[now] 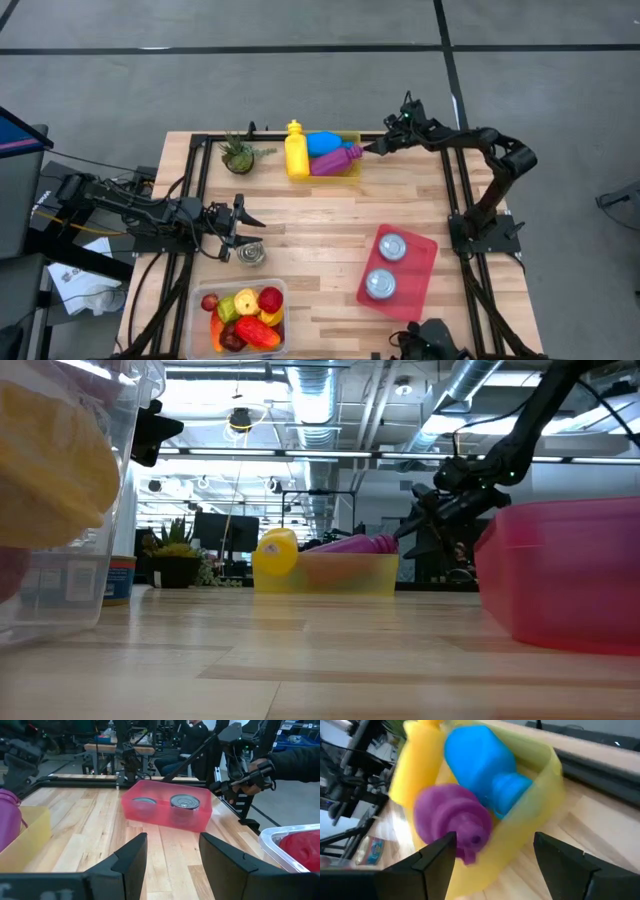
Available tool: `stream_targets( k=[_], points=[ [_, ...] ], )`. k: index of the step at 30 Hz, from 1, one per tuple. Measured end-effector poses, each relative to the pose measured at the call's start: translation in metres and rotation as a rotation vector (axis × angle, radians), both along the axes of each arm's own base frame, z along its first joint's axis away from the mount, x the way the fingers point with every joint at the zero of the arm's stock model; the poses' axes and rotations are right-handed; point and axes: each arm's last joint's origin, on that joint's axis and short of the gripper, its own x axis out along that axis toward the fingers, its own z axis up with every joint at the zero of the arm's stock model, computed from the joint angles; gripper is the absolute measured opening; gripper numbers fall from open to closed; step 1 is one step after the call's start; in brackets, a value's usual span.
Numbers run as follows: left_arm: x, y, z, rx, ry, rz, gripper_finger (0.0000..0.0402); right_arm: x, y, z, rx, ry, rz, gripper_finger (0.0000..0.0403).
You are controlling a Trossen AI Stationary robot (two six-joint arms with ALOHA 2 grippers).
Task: Pick & Place Food Item
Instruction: Adjust the purple tumbler in the yellow bin
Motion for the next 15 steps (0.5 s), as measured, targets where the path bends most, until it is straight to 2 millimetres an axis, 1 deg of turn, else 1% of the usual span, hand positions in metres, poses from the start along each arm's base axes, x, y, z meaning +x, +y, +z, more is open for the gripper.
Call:
stream_targets(
  k=[3, 6, 9, 13, 15],
  points=[
    [0.0, 0.0, 0.0, -0.004, 0.001, 0.0, 0.0172, 0.006, -0.007, 0.01, -0.024, -0.044, 0.021, 0.0255],
    [0.0, 0.0, 0.0, -0.011, 0.001, 0.001, 0.0172, 0.009, -0.009, 0.01, -0.005, -0.052, 0.044, 0.0255],
    [0.0, 0.0, 0.0, -0.012, 0.001, 0.001, 0.0172, 0.019, -0.011, 0.012, -0.005, -0.075, 0.084, 0.0255],
    [0.0, 0.0, 0.0, -0.012, 0.002, 0.001, 0.0172, 0.03, -0.012, -0.002, 0.044, -0.041, 0.13, 0.0255],
    [0.0, 0.0, 0.0, -0.016, 0.002, 0.001, 0.0172, 0.035, -0.013, -0.003, 0.045, -0.035, 0.149, 0.0255]
  ],
)
